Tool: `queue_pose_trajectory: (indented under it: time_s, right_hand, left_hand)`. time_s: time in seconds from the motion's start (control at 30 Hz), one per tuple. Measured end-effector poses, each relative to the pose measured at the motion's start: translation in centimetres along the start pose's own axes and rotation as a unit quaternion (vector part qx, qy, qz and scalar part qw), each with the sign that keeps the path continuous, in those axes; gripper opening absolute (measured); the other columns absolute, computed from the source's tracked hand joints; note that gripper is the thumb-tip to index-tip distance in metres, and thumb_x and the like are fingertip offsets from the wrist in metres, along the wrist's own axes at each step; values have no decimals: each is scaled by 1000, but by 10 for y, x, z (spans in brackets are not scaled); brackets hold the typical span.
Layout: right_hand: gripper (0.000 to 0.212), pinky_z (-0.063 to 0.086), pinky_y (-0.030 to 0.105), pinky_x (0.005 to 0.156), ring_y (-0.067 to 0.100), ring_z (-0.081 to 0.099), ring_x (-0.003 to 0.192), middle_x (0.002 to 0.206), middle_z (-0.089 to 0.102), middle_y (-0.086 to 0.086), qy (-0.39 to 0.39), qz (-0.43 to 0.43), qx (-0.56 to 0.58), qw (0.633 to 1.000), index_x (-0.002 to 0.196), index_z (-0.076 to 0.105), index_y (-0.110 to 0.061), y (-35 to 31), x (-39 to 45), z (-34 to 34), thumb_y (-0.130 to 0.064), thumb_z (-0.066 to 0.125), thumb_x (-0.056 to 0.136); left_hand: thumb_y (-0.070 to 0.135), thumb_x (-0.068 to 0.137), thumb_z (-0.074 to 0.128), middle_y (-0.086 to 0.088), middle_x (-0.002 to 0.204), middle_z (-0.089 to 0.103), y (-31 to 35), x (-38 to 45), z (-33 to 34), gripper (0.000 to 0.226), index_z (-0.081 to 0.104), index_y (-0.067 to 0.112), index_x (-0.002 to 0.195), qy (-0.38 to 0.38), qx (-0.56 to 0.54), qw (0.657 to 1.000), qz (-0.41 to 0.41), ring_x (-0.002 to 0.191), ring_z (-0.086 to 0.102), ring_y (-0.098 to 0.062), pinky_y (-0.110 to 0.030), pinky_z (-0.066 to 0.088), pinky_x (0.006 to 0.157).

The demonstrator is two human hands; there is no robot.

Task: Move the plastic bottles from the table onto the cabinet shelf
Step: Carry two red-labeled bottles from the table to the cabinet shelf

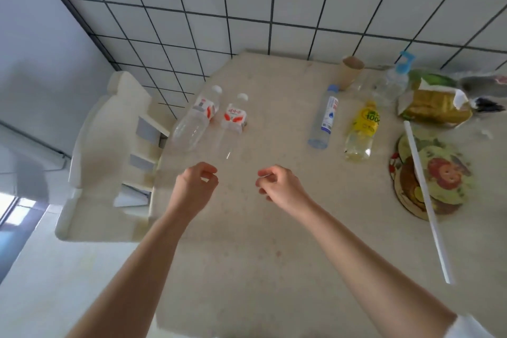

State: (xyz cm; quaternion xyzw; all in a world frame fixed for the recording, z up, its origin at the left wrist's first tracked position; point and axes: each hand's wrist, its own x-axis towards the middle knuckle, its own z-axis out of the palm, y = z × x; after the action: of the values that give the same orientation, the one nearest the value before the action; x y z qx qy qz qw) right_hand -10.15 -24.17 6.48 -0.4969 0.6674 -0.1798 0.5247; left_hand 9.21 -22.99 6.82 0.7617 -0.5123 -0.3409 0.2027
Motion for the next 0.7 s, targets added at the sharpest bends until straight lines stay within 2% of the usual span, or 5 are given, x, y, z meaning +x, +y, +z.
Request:
queue_pose_trajectory:
  time_s: [0.2,0.37,0.47,0.6,0.7]
  right_hand:
    - [20,59,39,76,22,69,81,101,72,11,-11,54,69,996,103,64,-11,-36,81,-3,-22,59,87]
    - [19,59,40,78,21,64,77,92,63,7,-30,115,94,989,92,61,-11,-56,136,9,-29,63,86]
    - [36,58,39,73,24,64,82,97,63,8,-34,163,113,980,104,57,-9,-62,163,24,-37,67,83]
    - [73,53,32,52,31,66,100,117,63,12,-10,199,144,969,124,49,-9,-64,191,47,-51,73,69]
    - [72,60,44,69,27,63,103,109,60,4,24,185,115,976,114,48,-14,-66,203,60,-57,75,63]
  left_hand:
    - [14,85,62,-1,118,63,10,78,-3,32,62,19,117,39,38,998,-23,107,59,-23,-30,45,82]
    - [16,83,64,-9,138,48,7,133,5,57,46,15,137,71,143,987,-30,127,41,-31,-48,43,102]
    - [16,80,67,-12,143,44,-1,160,9,71,35,12,144,76,167,982,-41,130,39,-34,-47,40,107]
    - [18,79,68,-14,148,41,-12,184,17,80,27,12,148,85,213,973,-16,130,43,-36,-50,39,107]
    - [23,79,71,-14,148,40,-17,195,24,86,21,15,149,89,257,962,-22,127,47,-37,-50,43,103]
